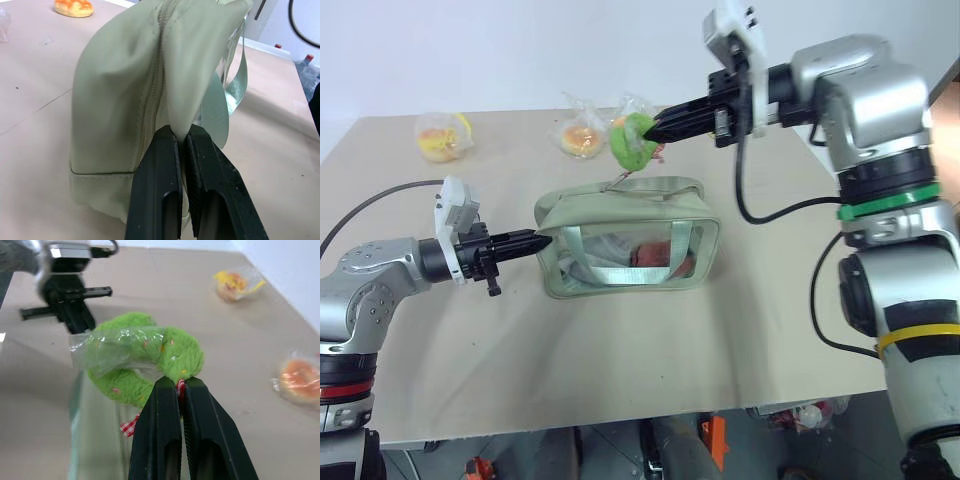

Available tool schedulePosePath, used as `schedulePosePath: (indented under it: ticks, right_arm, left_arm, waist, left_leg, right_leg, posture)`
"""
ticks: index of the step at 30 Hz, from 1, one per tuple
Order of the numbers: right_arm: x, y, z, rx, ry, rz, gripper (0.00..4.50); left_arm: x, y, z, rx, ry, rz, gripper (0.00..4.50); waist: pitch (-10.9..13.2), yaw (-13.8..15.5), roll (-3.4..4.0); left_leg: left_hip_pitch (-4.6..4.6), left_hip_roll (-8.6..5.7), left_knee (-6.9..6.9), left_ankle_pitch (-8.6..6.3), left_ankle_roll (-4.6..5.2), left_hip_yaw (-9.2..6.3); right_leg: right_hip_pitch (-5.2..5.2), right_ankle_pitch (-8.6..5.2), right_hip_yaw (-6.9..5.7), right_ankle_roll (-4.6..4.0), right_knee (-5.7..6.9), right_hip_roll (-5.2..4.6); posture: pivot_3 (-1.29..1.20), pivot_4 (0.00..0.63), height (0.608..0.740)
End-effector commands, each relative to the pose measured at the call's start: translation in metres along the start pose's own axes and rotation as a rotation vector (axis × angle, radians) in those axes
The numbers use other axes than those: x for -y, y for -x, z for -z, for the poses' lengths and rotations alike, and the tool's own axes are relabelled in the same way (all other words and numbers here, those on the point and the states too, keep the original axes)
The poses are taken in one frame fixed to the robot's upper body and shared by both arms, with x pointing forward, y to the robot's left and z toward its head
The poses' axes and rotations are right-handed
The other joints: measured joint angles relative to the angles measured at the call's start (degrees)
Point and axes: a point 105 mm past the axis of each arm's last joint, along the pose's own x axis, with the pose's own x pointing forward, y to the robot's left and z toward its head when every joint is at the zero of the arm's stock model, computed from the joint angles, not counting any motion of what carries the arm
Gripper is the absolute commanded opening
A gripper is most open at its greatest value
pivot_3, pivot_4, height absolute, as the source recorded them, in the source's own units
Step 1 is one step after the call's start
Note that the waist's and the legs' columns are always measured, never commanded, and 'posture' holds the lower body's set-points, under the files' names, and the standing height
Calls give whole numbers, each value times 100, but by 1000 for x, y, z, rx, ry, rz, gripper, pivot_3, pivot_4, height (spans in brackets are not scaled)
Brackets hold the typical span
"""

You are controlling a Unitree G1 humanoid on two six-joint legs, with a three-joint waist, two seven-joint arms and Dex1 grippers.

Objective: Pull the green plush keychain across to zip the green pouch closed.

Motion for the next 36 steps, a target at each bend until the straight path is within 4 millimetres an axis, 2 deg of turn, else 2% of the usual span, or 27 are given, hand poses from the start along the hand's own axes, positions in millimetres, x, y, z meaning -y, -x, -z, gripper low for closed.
schedulePosePath:
  ticks: [1, 5, 8, 11, 13, 17, 21, 29, 36]
  right_arm:
    - [-15, 23, -7, 3, 76, -8, 52]
    - [-34, 47, 2, -62, 205, -30, 52]
    - [-45, 68, 23, -219, 359, -32, 52]
    - [-45, 86, 41, -373, 469, -5, 52]
    - [-37, 97, 52, -477, 515, 50, 52]
    - [-27, 109, 71, -580, 551, 104, 52]
    - [-28, 107, 89, -625, 563, 77, 52]
    - [-51, 77, 156, -765, 639, -87, 52]
    - [-52, 43, 175, -741, 723, -121, 52]
  left_arm:
    - [-2, -1, 4, -17, 3, -2, 0]
    - [-2, -1, 4, -21, 3, 4, 0]
    - [-2, 0, 3, -24, 3, 6, 0]
    - [-1, 1, 4, -28, 4, 5, 0]
    - [-1, 3, 2, -26, 6, 5, 0]
    - [-1, 6, 2, -29, 10, -5, 0]
    - [-1, 8, 1, -32, 12, -9, 0]
    - [2, 11, 2, -41, 20, -14, 0]
    - [3, 11, 2, -45, 25, -12, 0]
  waist:
    - [0, 0, 0]
    - [1, 23, 1]
    - [1, 38, 1]
    - [1, 36, 1]
    - [1, 25, 1]
    - [0, -6, 1]
    - [0, -10, 1]
    - [0, -14, 0]
    - [-1, -61, -1]
  left_leg:
    - [1, 0, 0, 0, 0, -2]
    - [0, -2, 4, 1, 1, 2]
    - [-1, -4, 5, 0, 0, 5]
    - [2, -5, 4, -2, -3, 8]
    - [4, -5, 4, -2, -3, 10]
    - [15, -4, 4, -2, -3, 11]
    - [15, -7, 8, -1, -3, 12]
    - [15, -8, 3, -4, -8, 13]
    - [26, -6, 7, -4, -7, 12]
  right_leg:
    - [1, -2, -2, -5, 1, 0]
    - [1, -9, 4, -19, 0, -3]
    - [2, -11, 4, -15, -4, -7]
    - [3, -16, 7, -13, -6, -8]
    - [2, -15, 9, -13, -5, -8]
    - [5, -13, 9, -17, -4, -6]
    - [9, -12, 9, -16, -5, -12]
    - [10, -20, 12, -14, -4, -10]
    - [15, -15, 13, -13, -1, -7]
  posture:
    - [0, 150, 740]
    - [0, 150, 740]
    - [0, 150, 740]
    - [0, 150, 740]
    - [0, 150, 740]
    - [0, 150, 740]
    - [0, 150, 740]
    - [0, 150, 740]
    - [0, 150, 740]
